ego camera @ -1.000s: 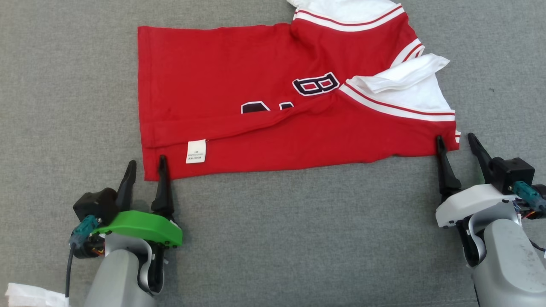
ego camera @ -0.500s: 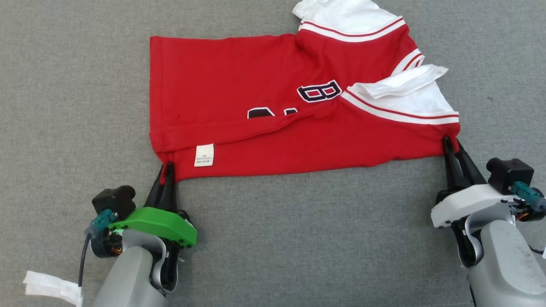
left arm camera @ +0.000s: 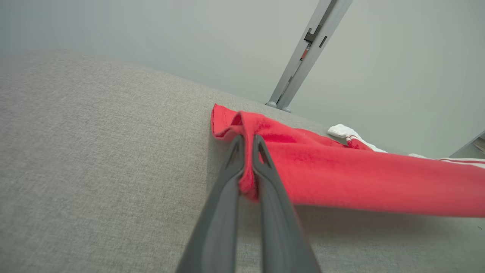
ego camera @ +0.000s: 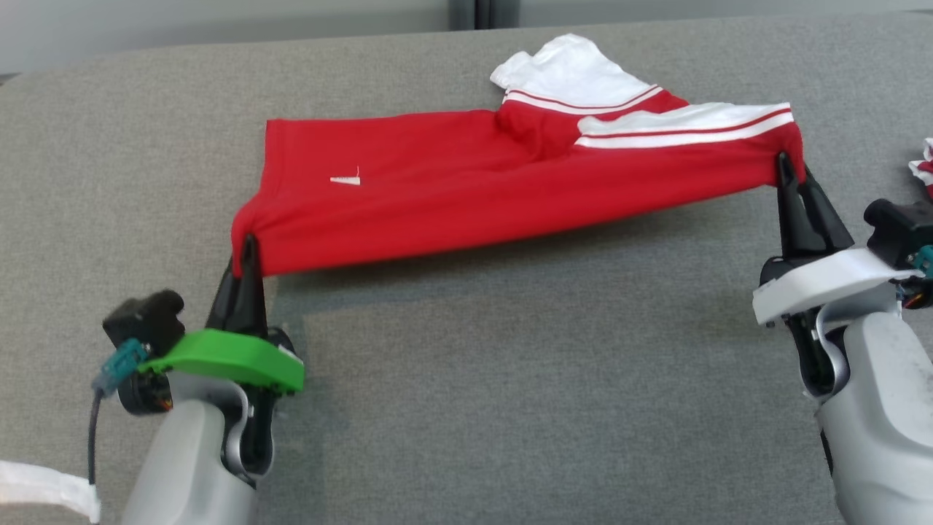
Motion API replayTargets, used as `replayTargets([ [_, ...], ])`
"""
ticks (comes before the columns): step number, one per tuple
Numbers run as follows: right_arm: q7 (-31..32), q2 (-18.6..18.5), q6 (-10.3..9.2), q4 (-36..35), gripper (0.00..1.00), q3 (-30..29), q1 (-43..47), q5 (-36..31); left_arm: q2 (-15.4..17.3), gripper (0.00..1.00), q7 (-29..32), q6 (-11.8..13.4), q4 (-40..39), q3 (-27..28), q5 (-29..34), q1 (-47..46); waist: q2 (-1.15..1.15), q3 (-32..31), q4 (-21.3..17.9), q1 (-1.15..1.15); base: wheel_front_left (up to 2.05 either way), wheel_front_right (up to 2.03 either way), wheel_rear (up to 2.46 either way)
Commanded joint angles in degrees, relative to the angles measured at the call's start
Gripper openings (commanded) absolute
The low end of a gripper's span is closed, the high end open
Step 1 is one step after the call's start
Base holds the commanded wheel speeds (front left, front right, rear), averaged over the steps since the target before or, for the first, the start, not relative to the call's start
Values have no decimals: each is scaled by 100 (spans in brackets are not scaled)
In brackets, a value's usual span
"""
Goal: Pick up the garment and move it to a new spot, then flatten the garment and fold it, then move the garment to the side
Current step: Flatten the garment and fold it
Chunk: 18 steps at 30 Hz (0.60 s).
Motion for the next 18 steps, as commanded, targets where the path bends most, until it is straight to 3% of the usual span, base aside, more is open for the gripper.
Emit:
replayTargets([
  [1,0,-67,-12,76,0,40,229,54,-17,0,1,-15,108,40,45,281,0,-321,-66,0,0,0,0],
  [13,-4,-344,-17,464,0,-40,2091,205,-261,0,0,-2,416,-31,451,1916,0,-767,-44,0,0,0,0],
  [14,-4,-343,-17,424,6,-74,2197,154,-263,14,0,-2,372,-45,494,1995,0,-750,-31,0,0,0,0],
  [15,-4,-310,-17,391,53,-104,2277,125,-264,78,0,-1,334,-17,519,2075,0,-721,-23,0,0,0,0],
  [16,-4,-285,-17,358,93,-124,2313,102,-266,100,0,-1,284,18,546,2094,0,-686,-21,0,0,0,0],
  [17,-4,-268,-12,315,100,-127,2332,48,-276,100,0,-2,211,68,586,2090,0,-645,-19,0,0,0,0],
  [18,-4,-245,-12,286,100,-136,2333,24,-286,100,1,-2,158,103,618,2082,0,-602,-16,0,0,0,0],
])
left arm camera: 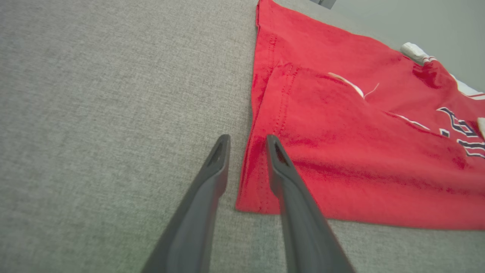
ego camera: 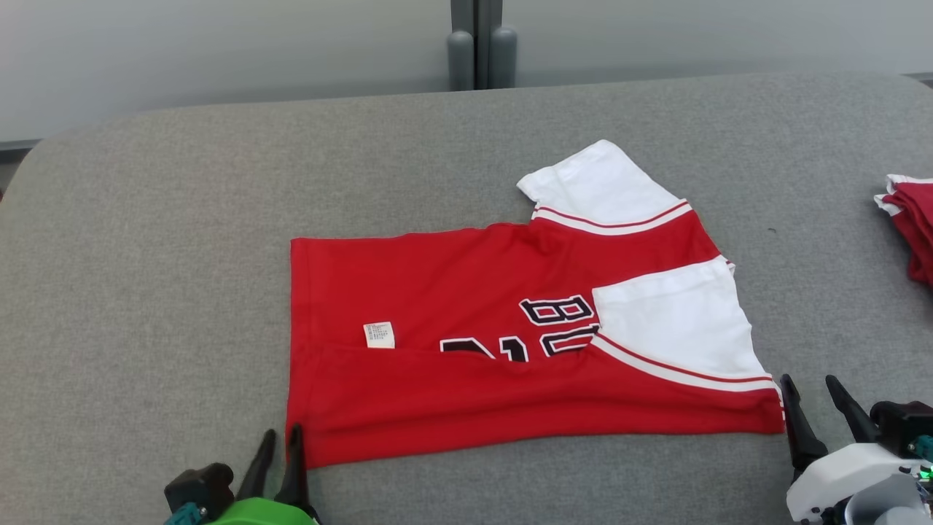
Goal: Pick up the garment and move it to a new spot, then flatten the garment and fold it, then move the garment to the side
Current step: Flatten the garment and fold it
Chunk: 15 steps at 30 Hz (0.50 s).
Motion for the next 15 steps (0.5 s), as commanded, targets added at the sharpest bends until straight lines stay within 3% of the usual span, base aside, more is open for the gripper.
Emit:
replayTargets([
  [1,-6,18,-12,-61,100,-39,-37,-62,44,100,1,16,-83,76,80,-50,0,127,14,0,0,0,0],
  [8,-6,34,-12,-299,100,72,-779,-474,28,100,1,16,-268,129,321,-866,0,573,26,0,0,0,0],
  [15,137,49,-12,-152,100,367,-1941,-820,298,100,5,15,521,-184,310,-2368,0,1115,-30,0,0,0,0],
])
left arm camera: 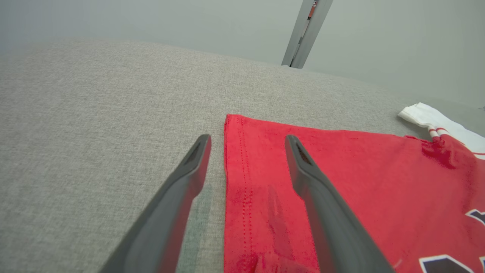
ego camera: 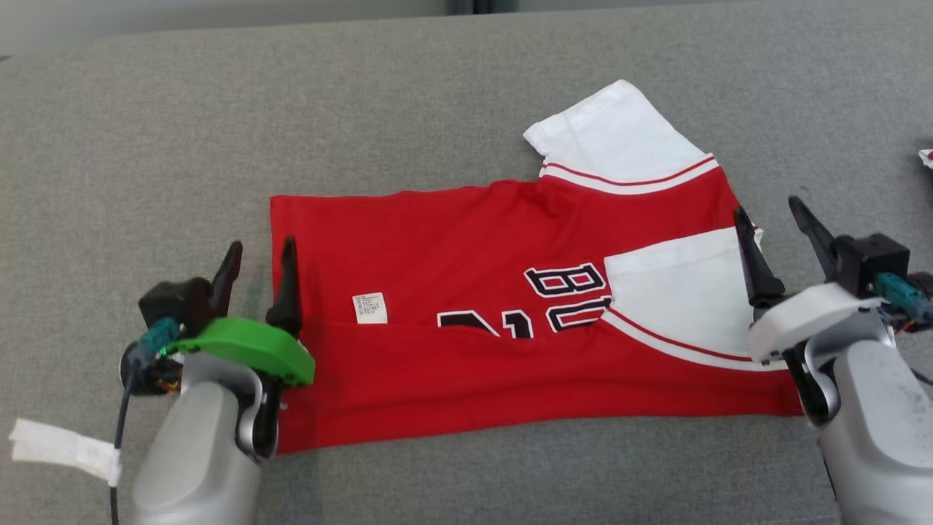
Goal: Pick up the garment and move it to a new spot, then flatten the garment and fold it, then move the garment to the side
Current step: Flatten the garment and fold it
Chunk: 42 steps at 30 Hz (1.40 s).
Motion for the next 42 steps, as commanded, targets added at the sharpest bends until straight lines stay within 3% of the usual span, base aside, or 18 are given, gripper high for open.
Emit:
replayTargets([
  [1,39,-24,-12,70,100,35,-193,-82,78,100,39,15,180,-56,-108,-286,0,330,-48,0,0,0,0],
  [7,153,-134,-12,389,100,139,-1017,-286,428,100,164,14,849,-553,-413,-1248,0,709,-89,0,0,0,0],
  [14,361,-364,-12,808,100,344,-1855,-545,604,100,194,14,1378,-1190,-763,-1808,0,1027,-50,0,0,0,0],
  [16,425,-405,-12,939,100,417,-2068,-574,630,30,174,14,1520,-1282,-869,-1889,0,1079,-15,0,0,0,0],
  [17,450,-419,-12,1019,100,468,-2177,-589,617,0,151,14,1570,-1344,-941,-1917,0,1096,7,0,0,0,0],
  [27,911,-624,-12,1783,100,906,-3150,-371,562,0,-10,14,1294,-1885,-1238,-2215,0,1254,474,0,0,0,0],
  [38,1511,-679,-12,2651,100,1420,-3895,18,421,0,-11,14,735,-1967,-1188,-2185,0,1475,875,0,0,0,0],
  [39,1547,-693,-12,2706,50,1460,-3920,49,407,0,-11,14,712,-1959,-1192,-2179,0,1480,893,0,0,0,0],
  [40,1581,-704,-12,2773,24,1504,-3943,86,398,0,-11,14,687,-1952,-1188,-2173,0,1487,909,0,0,0,0],
  [41,1588,-727,-12,2819,0,1546,-3964,120,394,0,-11,14,662,-1939,-1174,-2171,0,1496,920,0,0,0,0],
  [42,1547,-768,-12,2846,0,1548,-3984,156,389,0,-11,14,629,-1915,-1162,-2166,0,1500,925,0,0,0,0],
])
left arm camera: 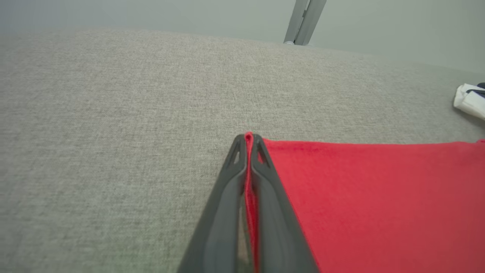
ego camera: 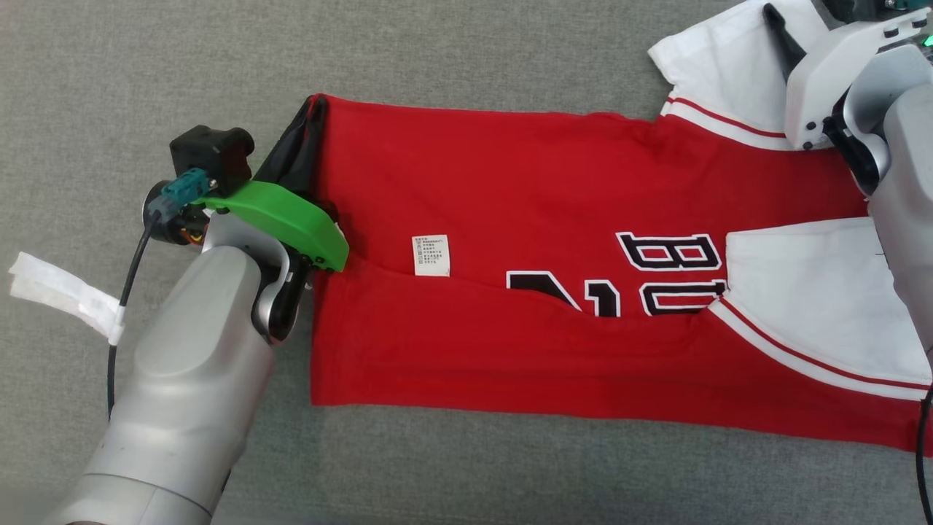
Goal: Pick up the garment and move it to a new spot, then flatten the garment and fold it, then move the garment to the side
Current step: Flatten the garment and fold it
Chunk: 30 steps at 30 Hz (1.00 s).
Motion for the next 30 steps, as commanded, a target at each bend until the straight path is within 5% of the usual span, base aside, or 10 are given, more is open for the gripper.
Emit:
replayTargets([
  [1,-99,-95,-12,75,0,-19,-17,58,8,0,-29,14,-50,73,42,8,0,26,28,0,0,0,0],
  [9,-1416,-97,-12,69,0,-571,-203,-177,64,0,-30,14,-416,616,333,280,0,-156,-78,0,0,0,0],
  [19,-1647,180,-12,368,0,-900,47,-267,15,0,-25,14,-450,883,583,694,0,-404,-202,0,0,0,0],
  [21,-1656,260,-12,452,82,-915,119,-192,5,0,-25,14,-425,902,586,730,0,-449,-211,0,0,0,0],
  [22,-1660,327,-12,479,100,-862,155,-168,6,0,-25,14,-414,911,602,747,0,-468,-217,0,0,0,0],
  [30,-1349,358,-12,759,100,-577,-25,163,-21,0,-25,14,-436,899,596,647,0,-348,-190,0,0,0,0],
])
